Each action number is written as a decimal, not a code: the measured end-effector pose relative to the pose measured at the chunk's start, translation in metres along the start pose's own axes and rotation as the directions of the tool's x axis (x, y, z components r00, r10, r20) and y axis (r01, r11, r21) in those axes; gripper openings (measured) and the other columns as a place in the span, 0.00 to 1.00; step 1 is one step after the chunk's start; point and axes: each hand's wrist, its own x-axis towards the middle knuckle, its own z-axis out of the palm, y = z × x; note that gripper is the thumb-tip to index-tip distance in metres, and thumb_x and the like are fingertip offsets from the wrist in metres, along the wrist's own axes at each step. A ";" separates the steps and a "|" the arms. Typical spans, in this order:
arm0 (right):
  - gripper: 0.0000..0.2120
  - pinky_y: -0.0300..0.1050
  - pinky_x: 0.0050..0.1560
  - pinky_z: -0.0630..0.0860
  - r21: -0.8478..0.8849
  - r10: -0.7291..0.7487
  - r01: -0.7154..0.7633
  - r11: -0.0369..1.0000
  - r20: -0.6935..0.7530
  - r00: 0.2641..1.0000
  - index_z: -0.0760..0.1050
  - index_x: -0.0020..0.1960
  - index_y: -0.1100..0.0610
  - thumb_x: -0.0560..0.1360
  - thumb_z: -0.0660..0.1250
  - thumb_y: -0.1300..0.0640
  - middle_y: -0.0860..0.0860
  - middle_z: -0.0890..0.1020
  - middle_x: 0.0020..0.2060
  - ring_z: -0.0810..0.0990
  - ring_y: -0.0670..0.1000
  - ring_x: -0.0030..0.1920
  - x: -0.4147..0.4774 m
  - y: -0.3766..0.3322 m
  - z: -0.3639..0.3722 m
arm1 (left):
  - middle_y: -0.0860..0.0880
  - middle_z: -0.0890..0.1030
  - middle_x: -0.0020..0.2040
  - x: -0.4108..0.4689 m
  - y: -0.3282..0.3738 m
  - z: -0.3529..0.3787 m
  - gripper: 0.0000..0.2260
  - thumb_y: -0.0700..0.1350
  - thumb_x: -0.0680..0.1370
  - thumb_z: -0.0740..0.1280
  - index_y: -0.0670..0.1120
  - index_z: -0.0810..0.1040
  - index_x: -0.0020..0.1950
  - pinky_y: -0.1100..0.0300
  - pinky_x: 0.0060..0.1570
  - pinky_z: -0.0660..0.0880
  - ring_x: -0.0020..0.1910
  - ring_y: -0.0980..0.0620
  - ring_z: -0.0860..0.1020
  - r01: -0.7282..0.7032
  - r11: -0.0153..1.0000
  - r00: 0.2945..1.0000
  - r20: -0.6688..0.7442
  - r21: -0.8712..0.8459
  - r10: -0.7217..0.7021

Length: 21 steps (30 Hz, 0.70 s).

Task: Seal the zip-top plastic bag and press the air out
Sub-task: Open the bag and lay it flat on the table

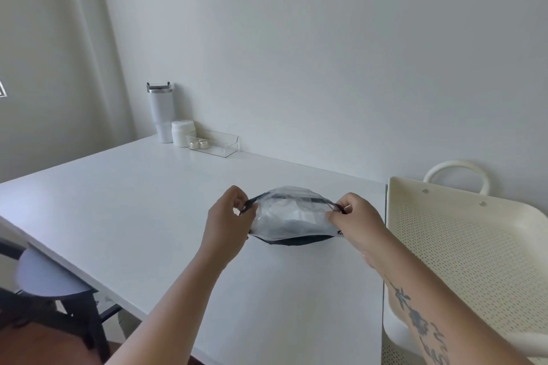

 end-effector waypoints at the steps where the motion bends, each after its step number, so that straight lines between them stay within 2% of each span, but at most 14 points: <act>1: 0.05 0.44 0.33 0.68 -0.056 -0.026 0.025 0.998 -0.025 0.999 0.72 0.42 0.60 0.73 0.68 0.61 0.50 0.75 0.33 0.71 0.50 0.30 0.001 0.000 -0.001 | 0.58 0.74 0.36 0.000 0.001 0.001 0.10 0.41 0.75 0.68 0.51 0.69 0.39 0.57 0.26 0.72 0.29 0.51 0.70 -0.018 0.999 1.000 -0.010 0.033 0.019; 3: 0.05 0.44 0.31 0.64 -0.207 -0.085 0.070 0.976 -0.064 0.994 0.71 0.41 0.59 0.73 0.66 0.61 0.51 0.75 0.33 0.69 0.52 0.30 0.003 0.002 -0.003 | 0.54 0.74 0.38 -0.002 0.002 0.003 0.12 0.38 0.75 0.65 0.52 0.67 0.38 0.54 0.29 0.70 0.32 0.50 0.69 -0.054 0.992 0.998 -0.027 0.113 0.058; 6: 0.05 0.46 0.31 0.63 -0.397 -0.169 0.122 0.910 -0.087 0.982 0.67 0.40 0.58 0.74 0.60 0.64 0.53 0.74 0.36 0.67 0.53 0.32 0.004 0.000 -0.002 | 0.51 0.73 0.40 -0.006 0.004 0.006 0.12 0.35 0.73 0.62 0.51 0.65 0.39 0.57 0.30 0.65 0.34 0.50 0.68 -0.077 0.971 0.994 -0.053 0.225 0.091; 11: 0.06 0.47 0.28 0.59 -0.519 -0.294 0.181 0.836 -0.144 0.945 0.64 0.43 0.58 0.76 0.56 0.67 0.56 0.72 0.41 0.68 0.55 0.32 0.001 -0.013 0.009 | 0.50 0.69 0.40 -0.013 0.015 0.012 0.12 0.32 0.70 0.56 0.49 0.62 0.40 0.57 0.28 0.62 0.29 0.46 0.66 -0.046 0.896 0.978 -0.164 0.441 0.131; 14: 0.04 0.47 0.31 0.64 -0.500 -0.299 0.190 0.845 -0.147 0.943 0.66 0.44 0.58 0.76 0.59 0.64 0.55 0.72 0.43 0.71 0.57 0.34 0.000 -0.015 0.009 | 0.51 0.73 0.41 -0.010 0.019 0.008 0.08 0.39 0.74 0.61 0.51 0.65 0.42 0.54 0.30 0.70 0.33 0.46 0.73 0.015 0.909 0.983 -0.173 0.416 0.063; 17: 0.05 0.47 0.36 0.70 -0.464 -0.195 0.176 0.868 0.006 0.981 0.72 0.46 0.55 0.75 0.66 0.54 0.52 0.75 0.45 0.77 0.56 0.40 -0.001 -0.013 0.000 | 0.52 0.78 0.38 -0.006 0.023 0.001 0.09 0.53 0.72 0.66 0.51 0.69 0.44 0.56 0.32 0.72 0.34 0.49 0.77 0.098 0.940 0.995 -0.023 0.326 -0.096; 19: 0.09 0.44 0.36 0.71 -0.286 -0.115 0.145 0.947 0.119 0.986 0.76 0.47 0.53 0.74 0.70 0.49 0.50 0.80 0.44 0.79 0.52 0.42 -0.002 -0.012 -0.004 | 0.53 0.79 0.36 -0.003 0.025 -0.001 0.12 0.59 0.70 0.68 0.51 0.74 0.43 0.60 0.28 0.71 0.31 0.53 0.75 0.125 0.961 0.983 0.103 0.248 -0.154; 21: 0.10 0.42 0.36 0.70 -0.168 -0.092 0.124 0.978 0.189 0.978 0.80 0.47 0.52 0.73 0.71 0.46 0.48 0.81 0.41 0.77 0.49 0.40 -0.004 -0.012 -0.005 | 0.54 0.79 0.36 -0.003 0.024 -0.003 0.13 0.61 0.72 0.69 0.52 0.79 0.42 0.68 0.26 0.67 0.30 0.57 0.73 0.085 0.968 0.968 0.212 0.236 -0.136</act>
